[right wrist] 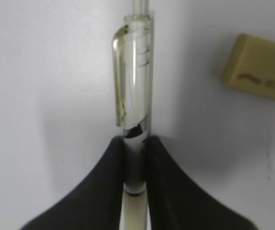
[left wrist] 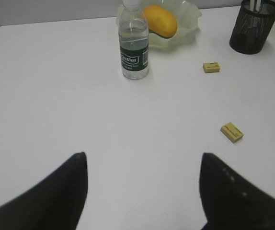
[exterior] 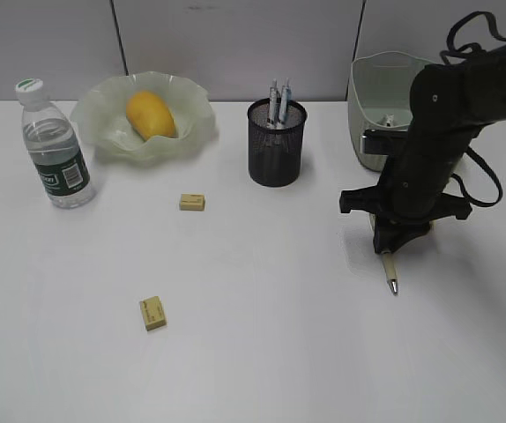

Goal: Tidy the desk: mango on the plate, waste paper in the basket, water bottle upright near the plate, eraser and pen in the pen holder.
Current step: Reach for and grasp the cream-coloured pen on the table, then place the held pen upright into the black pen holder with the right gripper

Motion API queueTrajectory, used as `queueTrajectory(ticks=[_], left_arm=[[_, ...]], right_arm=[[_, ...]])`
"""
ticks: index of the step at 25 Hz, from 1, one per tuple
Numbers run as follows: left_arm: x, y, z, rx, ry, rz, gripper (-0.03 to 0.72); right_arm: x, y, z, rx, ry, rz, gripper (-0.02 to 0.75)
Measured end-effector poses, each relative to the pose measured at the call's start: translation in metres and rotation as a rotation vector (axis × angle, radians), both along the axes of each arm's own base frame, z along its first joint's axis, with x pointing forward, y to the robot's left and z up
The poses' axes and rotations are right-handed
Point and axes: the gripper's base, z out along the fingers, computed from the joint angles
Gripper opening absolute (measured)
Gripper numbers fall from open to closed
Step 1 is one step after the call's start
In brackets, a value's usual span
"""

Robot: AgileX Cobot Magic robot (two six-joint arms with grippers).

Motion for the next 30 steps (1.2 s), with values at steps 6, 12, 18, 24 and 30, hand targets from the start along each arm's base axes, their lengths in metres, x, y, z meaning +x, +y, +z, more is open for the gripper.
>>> queueTrajectory(ticks=[6, 12, 18, 24, 30], left_arm=[[0.0, 0.0, 0.0, 0.0, 0.0, 0.0, 0.536], [0.0, 0.0, 0.0, 0.0, 0.0, 0.0, 0.535], [0.0, 0.0, 0.0, 0.0, 0.0, 0.0, 0.53], [0.0, 0.0, 0.0, 0.0, 0.0, 0.0, 0.523], [0.0, 0.0, 0.0, 0.0, 0.0, 0.0, 0.522]], right_arm=[[0.013, 0.006, 0.012, 0.005, -0.011, 0.025, 0.117], [0.031, 0.032, 0.075, 0.069, -0.199, 0.113, 0.117], [0.044, 0.068, 0.155, 0.192, -0.594, 0.209, 0.117], [0.052, 0.085, 0.181, 0.282, -0.857, 0.218, 0.117], [0.062, 0.089, 0.186, 0.324, -1.04, 0.211, 0.117]])
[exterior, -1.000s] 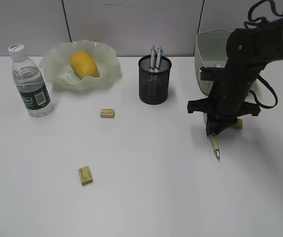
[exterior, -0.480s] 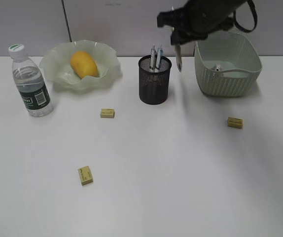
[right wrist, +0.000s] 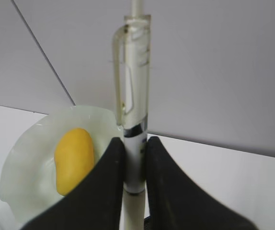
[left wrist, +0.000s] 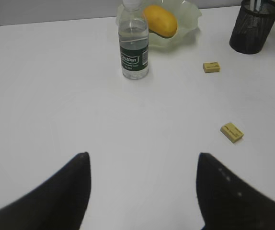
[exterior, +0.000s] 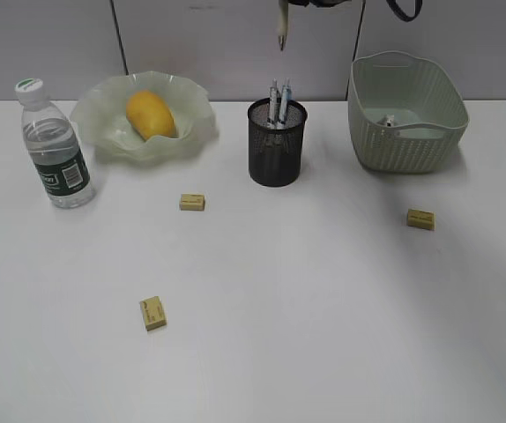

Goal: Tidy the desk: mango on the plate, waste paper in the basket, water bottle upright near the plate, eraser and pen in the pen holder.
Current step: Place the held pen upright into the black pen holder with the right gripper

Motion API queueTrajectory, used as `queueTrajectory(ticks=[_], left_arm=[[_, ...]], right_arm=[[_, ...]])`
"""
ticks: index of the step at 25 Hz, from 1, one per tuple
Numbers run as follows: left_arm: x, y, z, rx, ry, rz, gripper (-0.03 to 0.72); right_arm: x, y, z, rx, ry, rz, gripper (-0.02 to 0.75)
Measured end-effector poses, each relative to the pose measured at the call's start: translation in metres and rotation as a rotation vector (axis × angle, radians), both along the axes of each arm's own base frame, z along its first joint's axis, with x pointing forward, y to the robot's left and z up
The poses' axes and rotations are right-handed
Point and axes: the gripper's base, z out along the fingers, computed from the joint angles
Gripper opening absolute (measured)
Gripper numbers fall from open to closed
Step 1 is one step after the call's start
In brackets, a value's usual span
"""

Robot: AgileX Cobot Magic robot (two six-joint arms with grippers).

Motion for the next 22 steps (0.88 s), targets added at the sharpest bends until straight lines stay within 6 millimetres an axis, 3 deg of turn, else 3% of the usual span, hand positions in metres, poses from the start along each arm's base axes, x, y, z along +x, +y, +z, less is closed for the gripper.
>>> queueTrajectory(ticks=[3, 13, 22], left_arm=[[0.0, 0.0, 0.0, 0.0, 0.0, 0.0, 0.522], [0.0, 0.0, 0.0, 0.0, 0.0, 0.0, 0.52], [0.0, 0.0, 0.0, 0.0, 0.0, 0.0, 0.52]], right_arm=[[0.007, 0.003, -0.013, 0.008, -0.017, -0.003, 0.117], [0.023, 0.011, -0.085, -0.045, 0.082, -0.004, 0.116], [0.021, 0.011, -0.101, -0.091, 0.164, 0.002, 0.116]])
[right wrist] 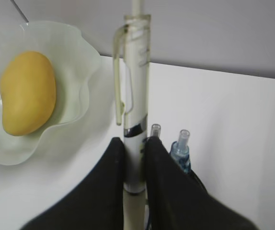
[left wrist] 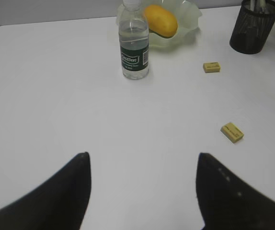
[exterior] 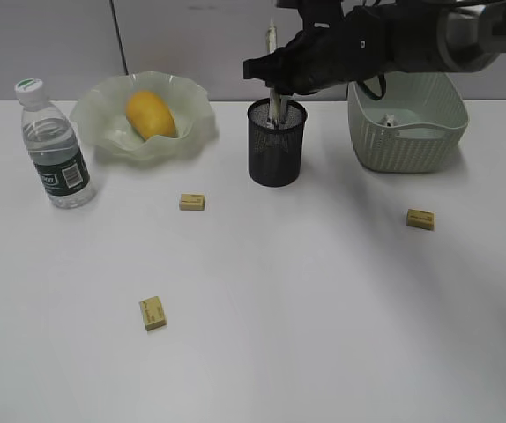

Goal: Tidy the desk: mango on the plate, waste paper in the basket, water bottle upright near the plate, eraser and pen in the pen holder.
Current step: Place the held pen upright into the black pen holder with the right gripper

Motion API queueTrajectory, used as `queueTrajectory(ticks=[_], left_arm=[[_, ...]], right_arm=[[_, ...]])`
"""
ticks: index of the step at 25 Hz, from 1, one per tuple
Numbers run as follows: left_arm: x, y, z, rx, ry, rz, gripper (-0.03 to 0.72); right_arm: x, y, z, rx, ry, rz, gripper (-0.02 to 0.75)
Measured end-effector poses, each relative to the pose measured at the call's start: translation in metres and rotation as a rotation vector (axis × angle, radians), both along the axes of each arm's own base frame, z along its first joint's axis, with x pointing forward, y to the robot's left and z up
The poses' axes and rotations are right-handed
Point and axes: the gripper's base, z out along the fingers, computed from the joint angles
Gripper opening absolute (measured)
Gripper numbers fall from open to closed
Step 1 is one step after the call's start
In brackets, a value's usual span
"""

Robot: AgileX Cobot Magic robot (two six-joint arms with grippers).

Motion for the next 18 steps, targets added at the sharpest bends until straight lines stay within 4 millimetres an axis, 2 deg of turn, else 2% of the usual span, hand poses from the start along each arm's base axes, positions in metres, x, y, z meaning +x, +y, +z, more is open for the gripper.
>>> queueTrajectory(ticks=[4, 10, 13, 16, 18], left_arm=[[0.0, 0.0, 0.0, 0.0, 0.0, 0.0, 0.52], [0.0, 0.0, 0.0, 0.0, 0.0, 0.0, 0.519], [0.0, 0.0, 0.0, 0.0, 0.0, 0.0, 0.519], [0.0, 0.0, 0.0, 0.0, 0.0, 0.0, 0.519], [0.0, 0.0, 0.0, 0.0, 0.0, 0.0, 0.519]], right_arm=[[0.0, 0.0, -0.002, -0.007, 0.014, 0.0, 0.142], [-0.003, -0.001, -0.006, -0.028, 0.057, 0.002, 0.312], [-0.006, -0.002, -0.009, -0.05, 0.104, 0.004, 0.337], [-0.01, -0.004, 0.002, -0.06, 0.127, 0.006, 0.345], [-0.015, -0.007, 0.017, -0.064, 0.136, 0.008, 0.345]])
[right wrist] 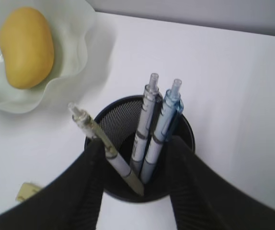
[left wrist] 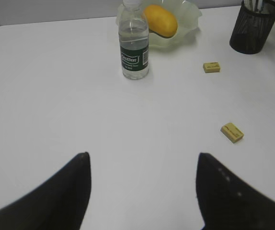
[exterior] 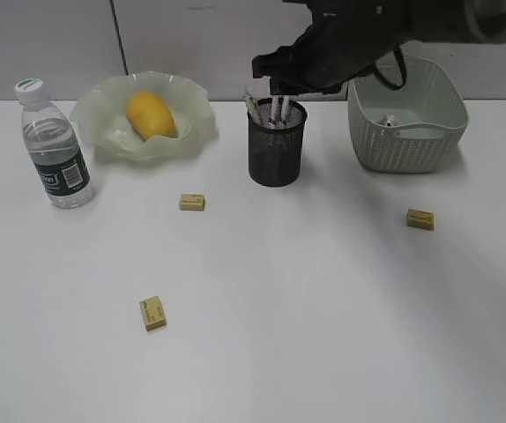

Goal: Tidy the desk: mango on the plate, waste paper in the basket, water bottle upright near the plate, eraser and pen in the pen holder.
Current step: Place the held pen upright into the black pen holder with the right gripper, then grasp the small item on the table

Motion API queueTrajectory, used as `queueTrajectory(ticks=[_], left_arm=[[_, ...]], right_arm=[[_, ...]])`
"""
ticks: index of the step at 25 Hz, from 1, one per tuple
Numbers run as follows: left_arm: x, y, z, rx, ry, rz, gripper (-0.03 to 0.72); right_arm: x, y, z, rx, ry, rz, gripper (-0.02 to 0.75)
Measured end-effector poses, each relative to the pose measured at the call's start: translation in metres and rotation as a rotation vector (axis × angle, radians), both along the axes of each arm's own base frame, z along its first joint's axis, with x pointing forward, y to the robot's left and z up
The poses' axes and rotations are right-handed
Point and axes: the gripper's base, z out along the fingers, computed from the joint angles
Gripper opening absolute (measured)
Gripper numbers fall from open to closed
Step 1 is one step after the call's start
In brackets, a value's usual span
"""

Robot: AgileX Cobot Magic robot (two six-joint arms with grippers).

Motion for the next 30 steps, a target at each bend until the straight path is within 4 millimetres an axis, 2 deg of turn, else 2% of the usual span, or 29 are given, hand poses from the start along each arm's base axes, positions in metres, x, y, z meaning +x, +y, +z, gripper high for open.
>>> queueTrajectory(ticks=[4, 7, 15, 18, 23, 30], left_arm=[[0.0, 0.0, 0.0, 0.0, 0.0, 0.0, 0.519], [0.0, 0.0, 0.0, 0.0, 0.0, 0.0, 0.519], [0.0, 0.0, 0.0, 0.0, 0.0, 0.0, 0.519], [0.0, 0.0, 0.0, 0.0, 0.0, 0.0, 0.519], [0.0, 0.0, 0.0, 0.0, 0.0, 0.0, 0.519], [0.0, 0.0, 0.0, 0.0, 0.0, 0.0, 0.519]], right_arm=[[-0.016, -0.007, 0.028, -0.033, 0.073, 0.006, 0.345], [-0.03, -0.014, 0.04, -0.081, 0.172, 0.013, 0.345], [-0.065, -0.03, 0.053, -0.248, 0.433, 0.08, 0.349], [-0.074, -0.035, 0.067, -0.267, 0.446, 0.098, 0.382], [-0.089, -0.044, 0.093, -0.299, 0.438, 0.112, 0.494], [-0.116, -0.058, 0.123, -0.311, 0.435, 0.116, 0.515]])
